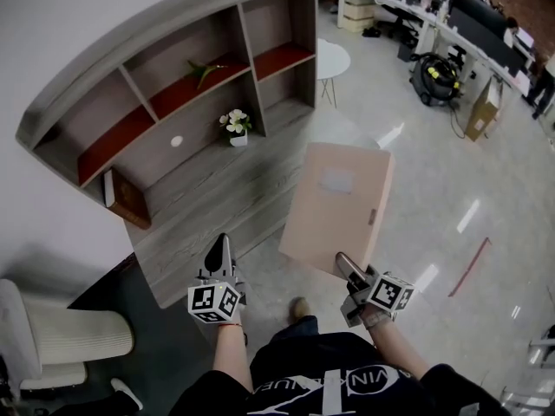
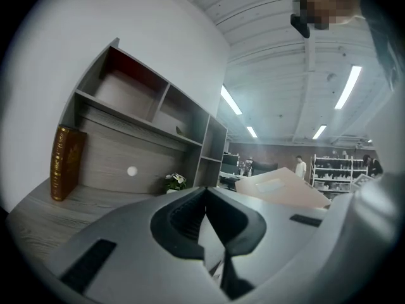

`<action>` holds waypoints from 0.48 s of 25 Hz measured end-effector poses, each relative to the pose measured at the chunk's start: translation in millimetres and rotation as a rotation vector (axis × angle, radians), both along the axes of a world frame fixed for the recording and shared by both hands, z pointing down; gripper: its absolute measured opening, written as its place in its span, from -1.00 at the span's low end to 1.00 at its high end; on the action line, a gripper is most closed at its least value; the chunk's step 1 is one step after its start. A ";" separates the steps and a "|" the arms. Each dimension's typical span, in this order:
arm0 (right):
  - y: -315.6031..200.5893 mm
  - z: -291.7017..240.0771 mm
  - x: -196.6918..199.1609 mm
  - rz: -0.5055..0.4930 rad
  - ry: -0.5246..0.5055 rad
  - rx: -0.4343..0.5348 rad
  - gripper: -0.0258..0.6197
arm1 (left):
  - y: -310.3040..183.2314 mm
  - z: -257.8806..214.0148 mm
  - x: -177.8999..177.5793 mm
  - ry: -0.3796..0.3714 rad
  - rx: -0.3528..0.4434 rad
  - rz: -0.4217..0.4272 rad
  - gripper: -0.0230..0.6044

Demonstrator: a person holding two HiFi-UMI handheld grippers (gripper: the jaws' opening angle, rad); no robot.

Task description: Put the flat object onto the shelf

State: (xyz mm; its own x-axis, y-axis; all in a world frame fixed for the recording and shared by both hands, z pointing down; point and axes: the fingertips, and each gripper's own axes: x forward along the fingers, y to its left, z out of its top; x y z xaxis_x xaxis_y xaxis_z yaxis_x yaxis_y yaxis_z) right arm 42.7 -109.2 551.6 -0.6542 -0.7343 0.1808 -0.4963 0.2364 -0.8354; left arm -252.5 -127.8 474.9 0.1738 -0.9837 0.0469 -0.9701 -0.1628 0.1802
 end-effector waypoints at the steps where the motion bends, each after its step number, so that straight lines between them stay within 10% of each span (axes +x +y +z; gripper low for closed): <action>1: -6.9 0.9 -1.3 0.002 -0.001 -0.005 0.00 | -7.0 0.5 -2.8 0.003 0.001 -0.002 -0.91; 12: -52.8 10.4 -4.9 0.023 -0.042 -0.037 0.00 | -56.8 20.7 4.2 0.028 -0.030 0.035 -0.91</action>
State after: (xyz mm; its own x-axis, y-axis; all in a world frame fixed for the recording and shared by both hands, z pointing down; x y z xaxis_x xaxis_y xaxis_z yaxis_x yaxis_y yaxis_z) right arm 37.8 -162.0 562.0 -0.6452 -0.7424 0.1803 -0.4651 0.1944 -0.8636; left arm -248.3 -184.6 495.6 0.2094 -0.9752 0.0711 -0.9584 -0.1903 0.2128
